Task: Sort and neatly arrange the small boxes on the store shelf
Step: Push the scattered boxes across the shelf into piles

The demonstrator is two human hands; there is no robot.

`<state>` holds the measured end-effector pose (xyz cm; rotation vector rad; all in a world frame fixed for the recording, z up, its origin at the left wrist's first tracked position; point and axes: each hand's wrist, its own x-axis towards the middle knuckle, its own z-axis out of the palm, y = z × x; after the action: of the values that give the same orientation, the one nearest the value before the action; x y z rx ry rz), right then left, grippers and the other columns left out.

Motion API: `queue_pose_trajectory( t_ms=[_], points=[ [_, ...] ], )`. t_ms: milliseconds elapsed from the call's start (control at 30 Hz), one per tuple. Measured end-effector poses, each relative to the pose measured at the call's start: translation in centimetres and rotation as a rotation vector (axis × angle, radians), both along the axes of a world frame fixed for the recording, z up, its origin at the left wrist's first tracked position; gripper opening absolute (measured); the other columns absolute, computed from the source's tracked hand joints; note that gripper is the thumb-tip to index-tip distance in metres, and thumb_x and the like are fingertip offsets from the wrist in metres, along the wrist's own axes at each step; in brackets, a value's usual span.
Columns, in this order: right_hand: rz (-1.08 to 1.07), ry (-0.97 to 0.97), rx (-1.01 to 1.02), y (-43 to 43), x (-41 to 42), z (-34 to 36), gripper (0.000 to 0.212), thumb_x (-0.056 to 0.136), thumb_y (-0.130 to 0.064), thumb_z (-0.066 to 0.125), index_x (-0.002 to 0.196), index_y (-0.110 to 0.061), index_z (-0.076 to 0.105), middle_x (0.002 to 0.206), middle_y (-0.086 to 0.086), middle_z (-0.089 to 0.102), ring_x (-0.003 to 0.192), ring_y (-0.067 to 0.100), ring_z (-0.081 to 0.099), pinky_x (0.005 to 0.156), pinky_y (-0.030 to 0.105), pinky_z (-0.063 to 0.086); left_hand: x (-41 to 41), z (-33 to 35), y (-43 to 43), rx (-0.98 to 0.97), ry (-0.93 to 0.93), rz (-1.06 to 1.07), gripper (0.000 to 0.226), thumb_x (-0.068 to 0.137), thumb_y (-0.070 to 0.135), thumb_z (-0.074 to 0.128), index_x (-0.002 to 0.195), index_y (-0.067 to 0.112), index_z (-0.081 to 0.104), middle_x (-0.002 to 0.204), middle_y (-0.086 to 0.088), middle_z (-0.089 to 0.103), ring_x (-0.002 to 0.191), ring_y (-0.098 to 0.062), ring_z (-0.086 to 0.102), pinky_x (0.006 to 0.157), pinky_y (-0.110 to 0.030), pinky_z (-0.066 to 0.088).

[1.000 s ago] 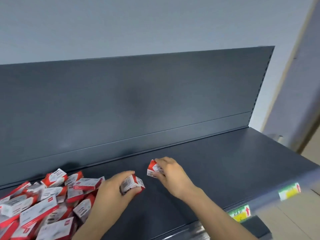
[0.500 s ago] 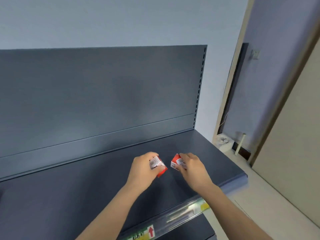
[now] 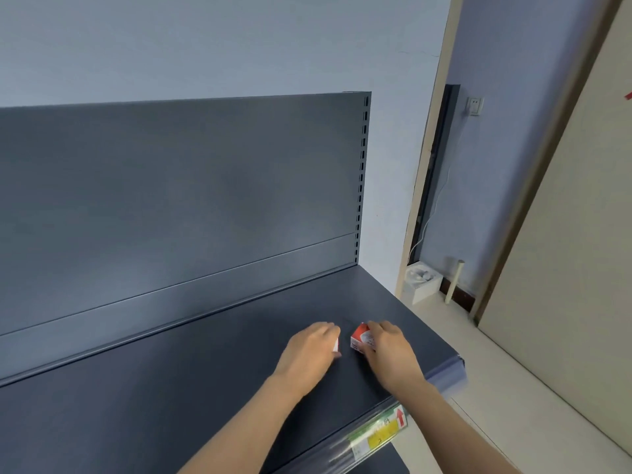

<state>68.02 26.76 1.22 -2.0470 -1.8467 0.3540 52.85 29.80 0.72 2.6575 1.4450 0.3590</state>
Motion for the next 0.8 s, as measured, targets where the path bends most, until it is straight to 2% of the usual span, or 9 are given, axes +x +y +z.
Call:
queue_pose_trajectory(
  t_ms=[167, 233, 333, 400, 467, 500, 600, 700, 800],
  points=[
    [0.034, -0.077, 0.09, -0.1, -0.6, -0.5, 0.055, 0.096, -0.039, 0.042, 0.141, -0.009, 0.031, 0.144, 0.006, 0.039, 0.133, 0.021, 0.035, 0.106, 0.027, 0.031, -2.1, -0.6, -1.6, 0.025, 0.109, -0.086, 0.071, 0.095, 0.054, 0.024, 0.149, 0.011, 0.008, 0.158, -0.002, 0.005, 0.146, -0.012, 0.002, 0.114, -0.021, -0.005],
    [0.073, -0.087, 0.153, 0.3, -1.7, 0.2, 0.058, 0.095, -0.035, 0.045, 0.142, -0.004, 0.03, 0.146, 0.012, 0.038, 0.136, 0.025, 0.033, 0.111, 0.03, 0.028, -3.0, 0.2, -2.1, 0.036, 0.064, 0.018, 0.087, 0.082, 0.065, 0.001, 0.148, 0.009, 0.002, 0.158, -0.004, -0.001, 0.146, -0.014, -0.003, 0.112, -0.024, -0.014],
    [0.166, -0.072, 0.289, 0.8, -4.6, 1.3, 0.06, 0.09, -0.027, 0.057, 0.136, 0.006, 0.038, 0.138, 0.024, 0.046, 0.13, 0.038, 0.041, 0.107, 0.042, 0.035, -5.6, 1.9, -3.4, 0.067, -0.032, 0.251, 0.095, 0.07, 0.059, -0.015, 0.148, 0.006, 0.001, 0.158, -0.008, 0.0, 0.146, -0.018, -0.002, 0.111, -0.031, -0.017],
    [0.231, -0.065, 0.355, 1.0, -7.2, 2.0, 0.06, 0.086, -0.023, 0.062, 0.132, 0.009, 0.041, 0.132, 0.029, 0.05, 0.125, 0.043, 0.045, 0.103, 0.05, 0.038, -8.0, 2.9, -4.5, 0.124, -0.058, 0.4, 0.09, 0.078, 0.056, -0.014, 0.147, 0.003, 0.012, 0.157, -0.011, 0.012, 0.146, -0.02, 0.01, 0.113, -0.037, -0.01],
    [0.301, -0.034, 0.399, 0.8, -10.4, 2.7, 0.06, 0.085, -0.024, 0.062, 0.131, 0.009, 0.042, 0.131, 0.03, 0.05, 0.124, 0.044, 0.047, 0.1, 0.055, 0.038, -11.0, 4.2, -6.1, 0.178, -0.062, 0.564, 0.082, 0.091, 0.05, -0.01, 0.14, 0.002, 0.036, 0.147, -0.012, 0.038, 0.138, -0.021, 0.035, 0.113, -0.04, 0.014],
    [0.336, -0.017, 0.418, 0.5, -12.0, 2.9, 0.06, 0.087, -0.027, 0.058, 0.131, 0.009, 0.042, 0.132, 0.03, 0.05, 0.124, 0.045, 0.047, 0.1, 0.056, 0.038, -12.4, 5.0, -7.3, 0.172, -0.078, 0.635, 0.083, 0.091, 0.05, -0.01, 0.138, 0.002, 0.038, 0.146, -0.012, 0.04, 0.136, -0.022, 0.038, 0.112, -0.039, 0.02],
    [0.448, 0.006, 0.421, -1.1, -16.6, 3.3, 0.062, 0.093, -0.04, 0.045, 0.133, 0.007, 0.04, 0.135, 0.028, 0.047, 0.126, 0.043, 0.044, 0.103, 0.054, 0.037, -16.2, 6.4, -10.9, 0.073, -0.067, 0.745, 0.091, 0.08, 0.056, -0.016, 0.146, 0.003, 0.018, 0.155, -0.014, 0.02, 0.144, -0.023, 0.017, 0.117, -0.037, 0.004],
    [0.57, 0.016, 0.429, -3.2, -20.8, 3.5, 0.072, 0.089, -0.051, 0.027, 0.136, 0.002, 0.038, 0.14, 0.024, 0.044, 0.131, 0.039, 0.041, 0.106, 0.049, 0.034, -19.9, 6.5, -13.7, 0.079, -0.008, 0.876, 0.078, 0.095, 0.048, -0.004, 0.128, 0.006, 0.053, 0.132, -0.009, 0.057, 0.124, -0.019, 0.053, 0.104, -0.035, 0.042],
    [0.666, 0.034, 0.409, -5.2, -24.6, 4.0, 0.067, 0.095, -0.05, 0.03, 0.14, -0.001, 0.033, 0.145, 0.021, 0.038, 0.136, 0.034, 0.034, 0.111, 0.046, 0.03, -23.2, 5.6, -16.4, 0.08, 0.017, 0.959, 0.074, 0.096, 0.047, 0.002, 0.123, 0.008, 0.059, 0.126, -0.005, 0.062, 0.118, -0.017, 0.058, 0.098, -0.034, 0.048]
  ],
)
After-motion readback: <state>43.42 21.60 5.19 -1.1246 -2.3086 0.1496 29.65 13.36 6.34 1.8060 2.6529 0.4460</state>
